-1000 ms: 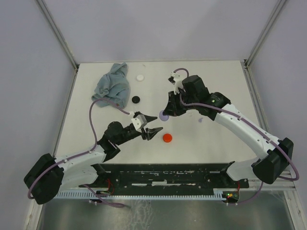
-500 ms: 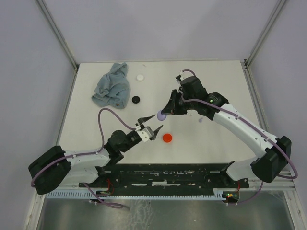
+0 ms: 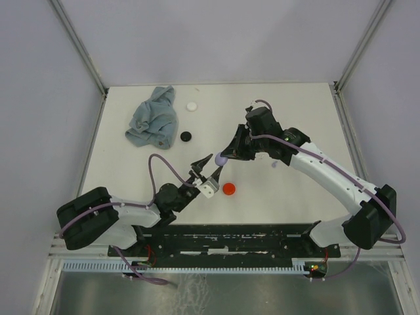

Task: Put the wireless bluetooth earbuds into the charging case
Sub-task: Pick up the charging case at the center of the board.

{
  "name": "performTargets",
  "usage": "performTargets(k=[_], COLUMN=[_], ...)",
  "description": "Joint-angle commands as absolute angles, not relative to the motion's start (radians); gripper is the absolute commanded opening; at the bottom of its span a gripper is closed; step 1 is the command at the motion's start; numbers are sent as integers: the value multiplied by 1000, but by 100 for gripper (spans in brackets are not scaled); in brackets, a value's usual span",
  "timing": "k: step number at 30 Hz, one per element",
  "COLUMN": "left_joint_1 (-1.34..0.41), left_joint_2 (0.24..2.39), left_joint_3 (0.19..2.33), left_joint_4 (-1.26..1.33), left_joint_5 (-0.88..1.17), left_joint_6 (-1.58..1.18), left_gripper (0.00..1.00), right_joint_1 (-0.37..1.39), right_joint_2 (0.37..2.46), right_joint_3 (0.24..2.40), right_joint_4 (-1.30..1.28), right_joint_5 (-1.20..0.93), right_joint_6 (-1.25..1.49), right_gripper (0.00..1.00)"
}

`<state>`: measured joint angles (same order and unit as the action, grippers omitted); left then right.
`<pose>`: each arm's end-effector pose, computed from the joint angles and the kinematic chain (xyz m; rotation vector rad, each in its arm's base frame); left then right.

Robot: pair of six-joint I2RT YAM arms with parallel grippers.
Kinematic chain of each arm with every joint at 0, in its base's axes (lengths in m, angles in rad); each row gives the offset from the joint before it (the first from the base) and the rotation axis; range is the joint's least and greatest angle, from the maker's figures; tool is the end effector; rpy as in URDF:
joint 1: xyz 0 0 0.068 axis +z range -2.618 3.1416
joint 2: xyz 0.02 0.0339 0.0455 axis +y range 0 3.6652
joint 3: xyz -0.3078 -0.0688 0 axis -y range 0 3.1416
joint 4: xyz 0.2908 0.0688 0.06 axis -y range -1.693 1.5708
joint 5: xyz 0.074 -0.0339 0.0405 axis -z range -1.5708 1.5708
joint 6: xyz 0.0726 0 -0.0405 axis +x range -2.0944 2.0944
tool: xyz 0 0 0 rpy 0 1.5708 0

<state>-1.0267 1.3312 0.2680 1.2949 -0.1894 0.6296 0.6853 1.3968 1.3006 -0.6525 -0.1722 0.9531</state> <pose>0.1578 -0.2343 0.2209 0.8763 1.0221 -0.2086 0.2775 0.2429 0.3494 0.2438 2.5237 0.9562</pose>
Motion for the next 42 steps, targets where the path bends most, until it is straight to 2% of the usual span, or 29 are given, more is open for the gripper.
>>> performTargets(k=[1,13,17,23,30,35,38,42], left_joint_1=[-1046,-1094,-1104,-1109,-1108,-1104,-1089,-1018], left_joint_2=[1362,1444,1479,1491,1464,1422,1369,1260], left_joint_3=[290,334,339,333,328,326,333,333], left_joint_4=[1452,1478,1520,1521,1449,1363,1249,1086], left_joint_5=[-250,-281,-313,-350,-389,-392,-351,-197], left_joint_6=[717,787,808,800,735,657,581,439], left_gripper=[58,46,38,25,17,14,13,13], right_joint_1=[690,702,704,705,703,703,700,701], right_joint_2=[1401,1403,1394,1357,1333,1335,1342,1340], right_joint_3=[1299,1283,1274,1258,1269,1308,1334,1360], right_joint_4=[-634,-623,-614,-590,-576,-571,-563,-601], right_joint_5=[-136,-125,-116,-77,-52,-67,-105,-148], right_joint_6=[1021,1080,1104,1122,1045,868,687,445], right_gripper=[2,2,4,16,49,69,72,74])
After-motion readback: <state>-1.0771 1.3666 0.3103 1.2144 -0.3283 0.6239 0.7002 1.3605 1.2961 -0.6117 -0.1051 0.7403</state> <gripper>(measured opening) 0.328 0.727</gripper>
